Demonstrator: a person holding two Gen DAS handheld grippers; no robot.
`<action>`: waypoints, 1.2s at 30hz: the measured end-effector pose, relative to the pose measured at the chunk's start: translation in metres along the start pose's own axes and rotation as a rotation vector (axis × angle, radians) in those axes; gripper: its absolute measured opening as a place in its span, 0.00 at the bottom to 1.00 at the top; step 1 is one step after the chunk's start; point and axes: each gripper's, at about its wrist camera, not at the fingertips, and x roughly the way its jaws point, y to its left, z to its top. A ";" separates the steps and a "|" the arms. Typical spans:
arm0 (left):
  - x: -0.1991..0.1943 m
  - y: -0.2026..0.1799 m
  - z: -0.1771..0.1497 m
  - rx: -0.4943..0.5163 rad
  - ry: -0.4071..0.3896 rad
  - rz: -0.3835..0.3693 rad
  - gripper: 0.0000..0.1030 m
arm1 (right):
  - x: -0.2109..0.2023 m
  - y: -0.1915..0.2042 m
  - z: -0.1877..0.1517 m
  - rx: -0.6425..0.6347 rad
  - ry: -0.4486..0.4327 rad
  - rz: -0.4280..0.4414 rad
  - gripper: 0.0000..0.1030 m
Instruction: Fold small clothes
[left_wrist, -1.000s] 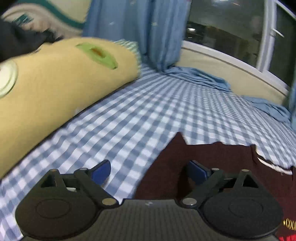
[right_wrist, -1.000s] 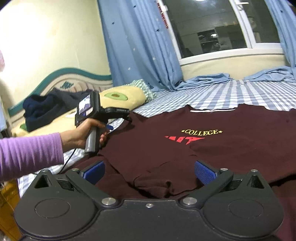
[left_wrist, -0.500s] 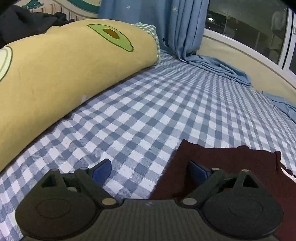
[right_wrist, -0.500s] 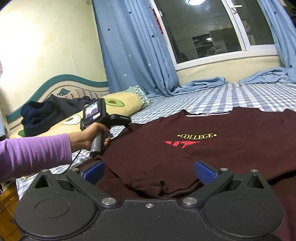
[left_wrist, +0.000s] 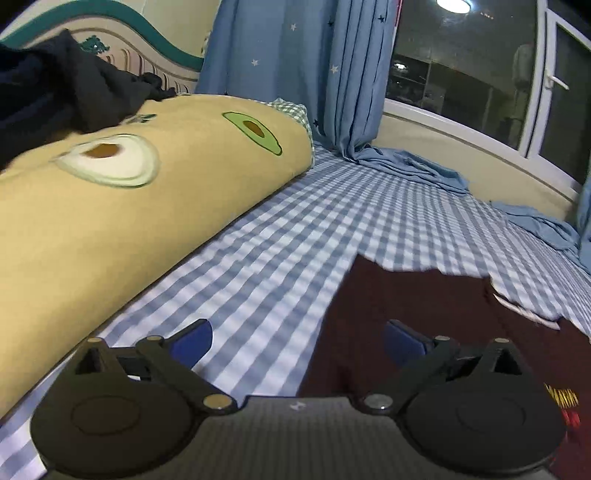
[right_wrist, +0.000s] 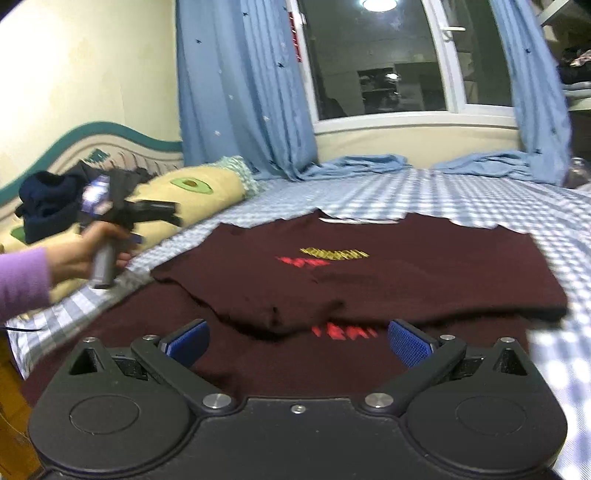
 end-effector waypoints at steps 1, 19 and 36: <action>-0.014 0.003 -0.007 0.003 0.002 -0.005 0.99 | -0.010 0.000 -0.004 -0.007 0.005 -0.013 1.00; -0.258 0.016 -0.141 0.189 -0.063 -0.170 0.99 | -0.116 0.039 -0.079 -0.234 0.028 -0.112 1.00; -0.305 0.018 -0.213 0.341 -0.041 -0.211 0.99 | -0.084 0.094 -0.135 -0.607 0.082 -0.146 0.70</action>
